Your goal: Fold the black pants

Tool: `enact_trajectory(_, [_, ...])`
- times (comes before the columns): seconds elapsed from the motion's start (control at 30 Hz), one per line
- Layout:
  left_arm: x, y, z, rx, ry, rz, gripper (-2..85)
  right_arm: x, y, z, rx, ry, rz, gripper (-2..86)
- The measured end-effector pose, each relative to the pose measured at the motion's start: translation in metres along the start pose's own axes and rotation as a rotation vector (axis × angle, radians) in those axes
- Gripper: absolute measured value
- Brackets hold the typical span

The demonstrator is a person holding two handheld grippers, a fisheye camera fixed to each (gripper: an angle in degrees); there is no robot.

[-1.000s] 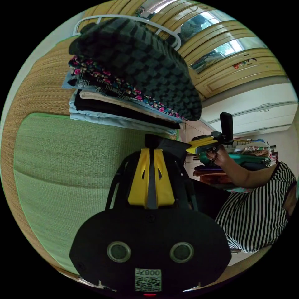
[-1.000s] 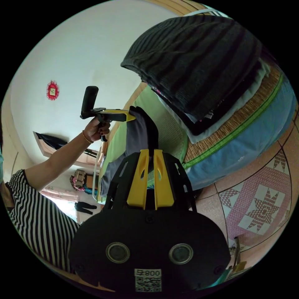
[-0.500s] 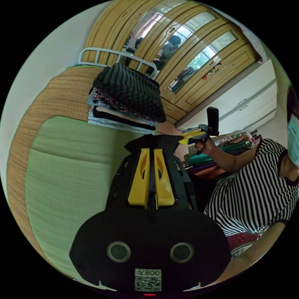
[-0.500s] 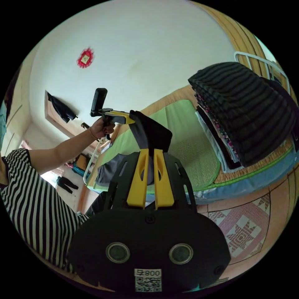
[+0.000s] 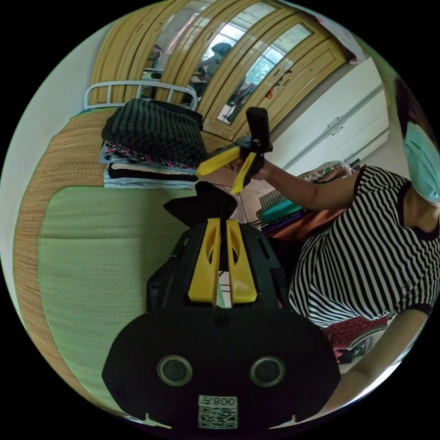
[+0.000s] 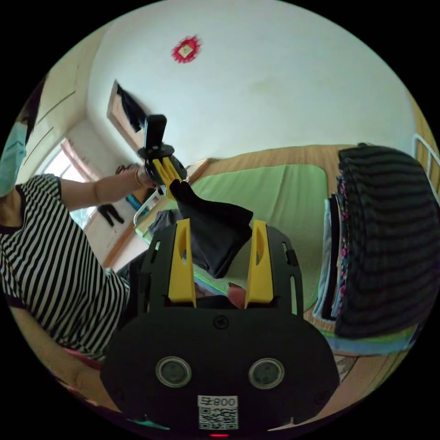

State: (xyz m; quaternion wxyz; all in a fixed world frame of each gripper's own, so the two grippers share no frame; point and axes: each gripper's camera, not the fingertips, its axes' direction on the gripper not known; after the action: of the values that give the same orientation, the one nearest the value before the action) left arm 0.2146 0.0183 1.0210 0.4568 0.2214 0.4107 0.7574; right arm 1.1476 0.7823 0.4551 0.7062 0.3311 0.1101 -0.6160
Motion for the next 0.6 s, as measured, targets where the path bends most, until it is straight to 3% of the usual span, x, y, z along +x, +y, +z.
enact_trajectory(0.23, [0.037, -0.087, -0.037, -0.102, -0.024, 0.098, 1.7, -0.022, -0.043, 0.034, -0.293, -0.026, -0.333, 18.7])
enact_trajectory(0.37, [0.046, -0.129, -0.064, -0.122, -0.007, 0.11, 1.8, -0.023, -0.052, 0.053, -0.387, -0.068, -0.394, 17.4])
enact_trajectory(0.6, [0.053, -0.183, -0.115, -0.152, 0.005, 0.109, 1.6, -0.019, -0.061, 0.07, -0.428, -0.087, -0.398, 7.3])
